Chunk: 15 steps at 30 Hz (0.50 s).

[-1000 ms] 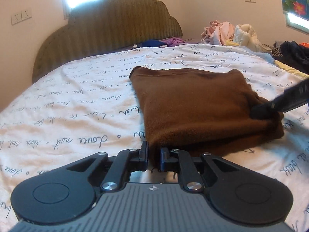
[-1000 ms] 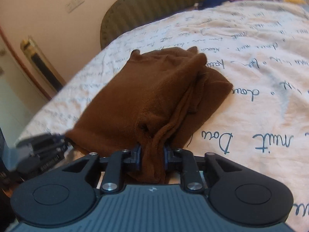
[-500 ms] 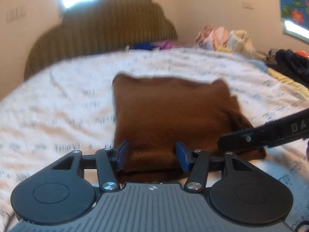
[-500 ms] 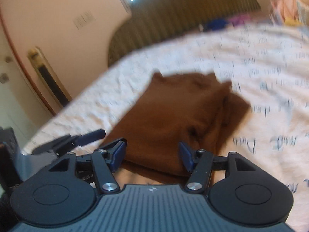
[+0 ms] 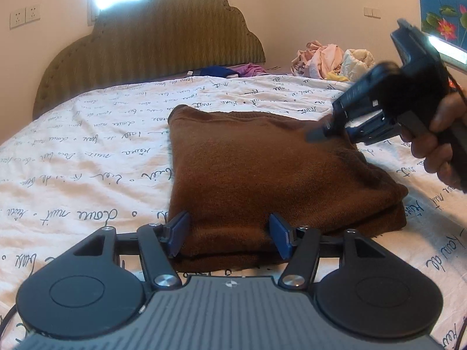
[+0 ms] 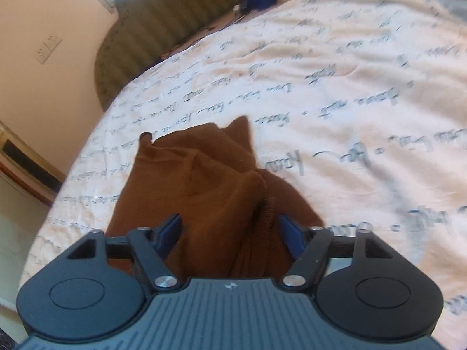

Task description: Fold small clothes

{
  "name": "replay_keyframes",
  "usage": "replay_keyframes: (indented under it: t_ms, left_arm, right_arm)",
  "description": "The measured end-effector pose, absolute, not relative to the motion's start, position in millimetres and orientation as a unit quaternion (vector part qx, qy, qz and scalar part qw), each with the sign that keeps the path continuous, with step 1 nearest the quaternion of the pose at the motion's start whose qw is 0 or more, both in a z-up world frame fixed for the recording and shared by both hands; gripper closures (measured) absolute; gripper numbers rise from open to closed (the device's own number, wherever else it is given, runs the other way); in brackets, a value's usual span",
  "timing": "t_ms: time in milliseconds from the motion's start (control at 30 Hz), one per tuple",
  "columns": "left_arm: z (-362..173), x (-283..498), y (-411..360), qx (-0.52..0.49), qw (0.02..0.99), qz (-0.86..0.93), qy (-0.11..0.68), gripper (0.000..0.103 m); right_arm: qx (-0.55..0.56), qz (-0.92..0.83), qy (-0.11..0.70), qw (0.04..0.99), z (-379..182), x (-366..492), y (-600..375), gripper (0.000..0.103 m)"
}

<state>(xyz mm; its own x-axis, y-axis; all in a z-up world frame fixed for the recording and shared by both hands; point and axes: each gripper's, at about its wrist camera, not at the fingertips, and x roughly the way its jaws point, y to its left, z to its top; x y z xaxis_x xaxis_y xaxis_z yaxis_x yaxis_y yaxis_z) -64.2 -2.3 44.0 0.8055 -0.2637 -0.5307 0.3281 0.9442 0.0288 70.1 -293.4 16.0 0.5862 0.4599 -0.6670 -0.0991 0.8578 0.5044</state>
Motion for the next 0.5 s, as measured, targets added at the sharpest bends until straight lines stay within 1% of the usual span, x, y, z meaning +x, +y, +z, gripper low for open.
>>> replay_keyframes:
  t_ms: [67, 133, 167, 200, 267, 300, 333, 367, 433, 500]
  left_arm:
    - [44, -63, 0, 0.053, 0.948, -0.160, 0.271, 0.039]
    - [47, -63, 4, 0.038, 0.948, -0.169, 0.266, 0.038]
    - [51, -63, 10, 0.021, 0.948, -0.177, 0.264, 0.037]
    - [57, -60, 19, -0.004, 0.947, -0.188, 0.261, 0.036]
    - [69, -47, 42, -0.071, 0.944, -0.192, 0.260, 0.023]
    - [73, -35, 55, -0.107, 0.940, -0.186, 0.267, 0.021]
    - [75, -21, 67, -0.147, 0.931, -0.181, 0.282, 0.020]
    - [73, -3, 78, -0.185, 0.918, -0.178, 0.302, 0.020]
    - [63, 33, 88, -0.239, 0.887, -0.186, 0.347, 0.021]
    - [48, 66, 86, -0.279, 0.854, -0.199, 0.391, 0.025]
  right_arm:
    - [0.171, 0.172, 0.402, 0.883, 14, 59, -293, 0.088]
    - [0.229, 0.173, 0.400, 0.871, -2, 60, -315, 0.087]
    - [0.254, 0.176, 0.389, 0.868, -2, 57, -321, 0.085]
    - [0.269, 0.168, 0.374, 0.871, 4, 51, -324, 0.078]
    - [0.301, 0.165, 0.343, 0.875, 18, 33, -335, 0.054]
    - [0.321, 0.174, 0.327, 0.872, 23, 24, -342, 0.023]
    - [0.341, 0.176, 0.315, 0.868, 25, 16, -350, 0.008]
    - [0.358, 0.181, 0.315, 0.860, 23, 13, -355, 0.008]
    - [0.360, 0.186, 0.360, 0.840, 14, 19, -354, 0.008]
    - [0.346, 0.167, 0.390, 0.837, 3, 28, -346, 0.008]
